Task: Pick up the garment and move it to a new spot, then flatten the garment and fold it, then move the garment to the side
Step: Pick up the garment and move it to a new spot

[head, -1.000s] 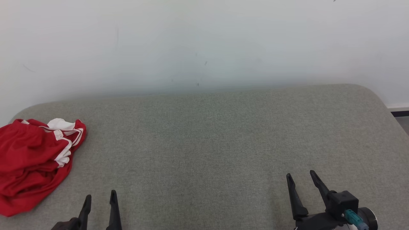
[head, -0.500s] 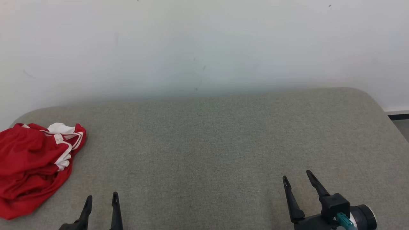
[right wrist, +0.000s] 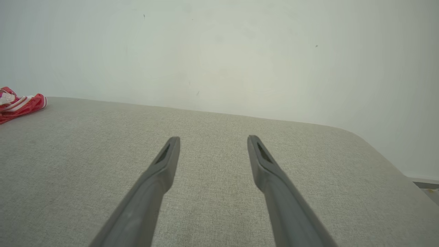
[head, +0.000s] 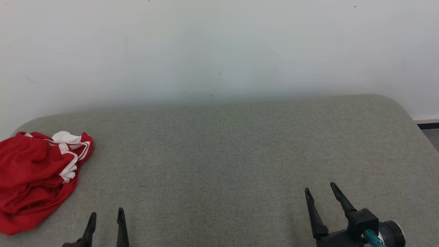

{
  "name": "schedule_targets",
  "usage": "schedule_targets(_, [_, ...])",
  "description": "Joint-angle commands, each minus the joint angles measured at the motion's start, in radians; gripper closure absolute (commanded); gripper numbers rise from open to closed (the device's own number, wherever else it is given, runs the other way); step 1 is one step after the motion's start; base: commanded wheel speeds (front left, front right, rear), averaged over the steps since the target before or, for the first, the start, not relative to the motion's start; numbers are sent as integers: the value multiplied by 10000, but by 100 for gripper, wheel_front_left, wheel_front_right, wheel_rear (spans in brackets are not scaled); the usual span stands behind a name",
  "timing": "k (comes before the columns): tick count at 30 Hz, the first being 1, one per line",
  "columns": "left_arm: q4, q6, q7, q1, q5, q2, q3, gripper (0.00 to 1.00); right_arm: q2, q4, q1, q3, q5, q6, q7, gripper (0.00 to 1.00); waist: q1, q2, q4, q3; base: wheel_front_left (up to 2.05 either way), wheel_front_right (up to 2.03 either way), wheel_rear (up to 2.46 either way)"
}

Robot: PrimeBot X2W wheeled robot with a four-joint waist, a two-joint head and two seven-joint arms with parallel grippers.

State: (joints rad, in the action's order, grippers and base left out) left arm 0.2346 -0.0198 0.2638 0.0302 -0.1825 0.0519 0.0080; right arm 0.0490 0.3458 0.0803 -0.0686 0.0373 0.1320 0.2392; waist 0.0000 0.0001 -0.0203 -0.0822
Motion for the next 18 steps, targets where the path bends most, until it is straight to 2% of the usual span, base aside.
schedule_targets(1, [26,4,14,53,-122,-12,32,0,23,-13,-77,4,-155,-24,75,0,0,-1,11,23,0,0,0])
schedule_targets(10, [67,-60,14,-138,-819,-16,-24,0,23,3,-25,-147,-1271,-24,214,0,0,-1,100,136,0,0,0])
schedule_targets(18, [68,-203,13,-231,-861,-12,-164,0,20,21,-42,-106,-1308,-24,256,0,0,-1,437,163,0,0,0])
